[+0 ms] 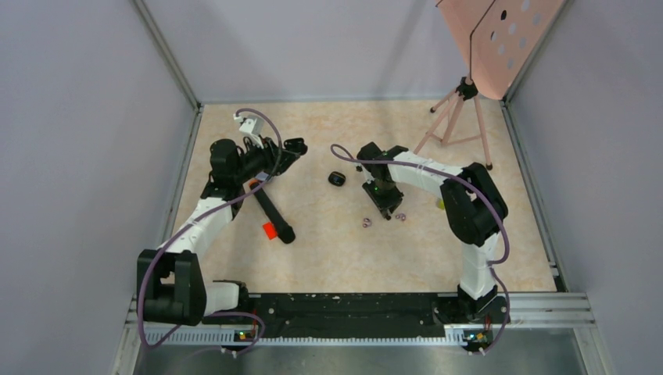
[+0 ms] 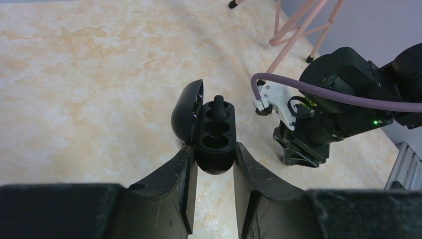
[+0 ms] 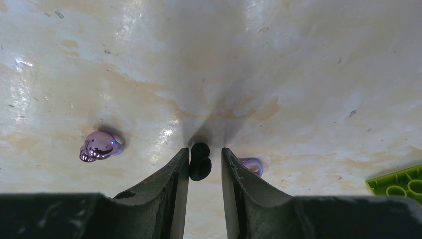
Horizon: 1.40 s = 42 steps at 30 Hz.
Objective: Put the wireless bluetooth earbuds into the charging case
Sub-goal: Pick up the earbud from the center of the board.
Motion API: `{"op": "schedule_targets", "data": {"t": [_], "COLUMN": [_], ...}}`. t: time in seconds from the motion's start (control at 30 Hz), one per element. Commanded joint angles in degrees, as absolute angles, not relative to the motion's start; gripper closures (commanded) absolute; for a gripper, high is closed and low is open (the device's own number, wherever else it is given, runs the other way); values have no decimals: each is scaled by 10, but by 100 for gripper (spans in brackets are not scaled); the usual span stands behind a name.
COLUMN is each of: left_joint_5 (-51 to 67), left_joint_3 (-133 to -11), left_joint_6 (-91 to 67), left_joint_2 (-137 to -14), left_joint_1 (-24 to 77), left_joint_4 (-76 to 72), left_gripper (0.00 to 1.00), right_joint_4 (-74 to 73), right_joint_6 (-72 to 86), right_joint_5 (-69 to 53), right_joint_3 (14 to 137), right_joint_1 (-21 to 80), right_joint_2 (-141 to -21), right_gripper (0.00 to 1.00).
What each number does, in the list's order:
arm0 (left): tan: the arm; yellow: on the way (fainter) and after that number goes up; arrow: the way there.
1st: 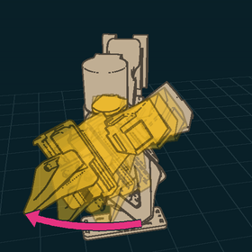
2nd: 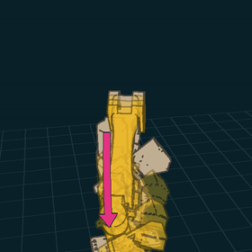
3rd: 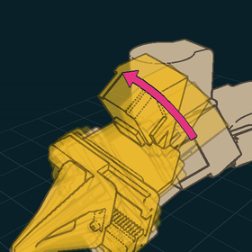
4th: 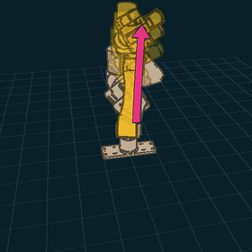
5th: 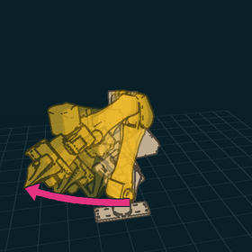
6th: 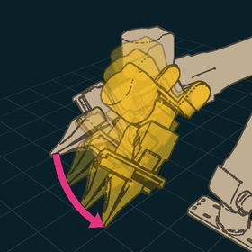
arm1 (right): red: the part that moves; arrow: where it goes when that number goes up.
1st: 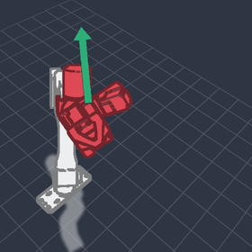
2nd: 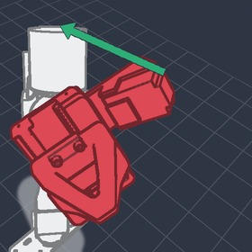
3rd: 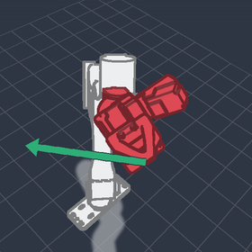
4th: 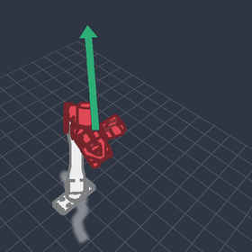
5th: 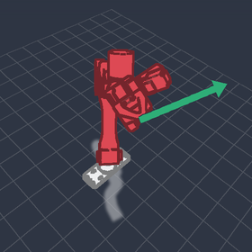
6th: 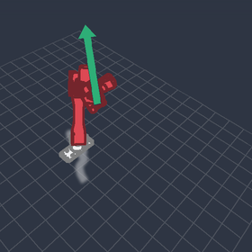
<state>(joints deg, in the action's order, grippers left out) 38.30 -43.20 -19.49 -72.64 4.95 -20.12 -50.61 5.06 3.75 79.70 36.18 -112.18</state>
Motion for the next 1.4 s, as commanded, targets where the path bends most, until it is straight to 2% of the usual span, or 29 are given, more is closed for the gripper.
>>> {"op": "schedule_targets", "data": {"t": [0.0,0.1,0.23,0.3,0.6,0.73,1.0,1.37], "left_joint_5": [391,391,394,395,395,395,396,402], "left_joint_3": [-445,-445,-446,-446,-441,-440,-439,-442], "left_joint_6": [-200,-202,-204,-204,-205,-205,-205,-207], "left_joint_2": [-725,-727,-730,-728,-727,-727,-728,-737], "left_joint_1": [47,47,47,47,47,47,47,47], "left_joint_4": [-232,-234,-237,-237,-237,-237,-239,-240], "left_gripper": [100,100,100,100,100,100,100,100], "right_joint_4": [-506,-506,-505,-505,-511,-516,-517,-519], "right_joint_6": [42,41,42,41,44,46,51,48], "right_joint_5": [60,59,46,47,42,31,25,29], "right_joint_3": [821,820,816,816,814,809,808,797], "right_joint_1": [356,356,356,356,356,356,356,356], "right_joint_2": [-1101,-1099,-1102,-1101,-1091,-1084,-1079,-1074], "right_gripper": [68,67,79,81,82,73,73,78]}}
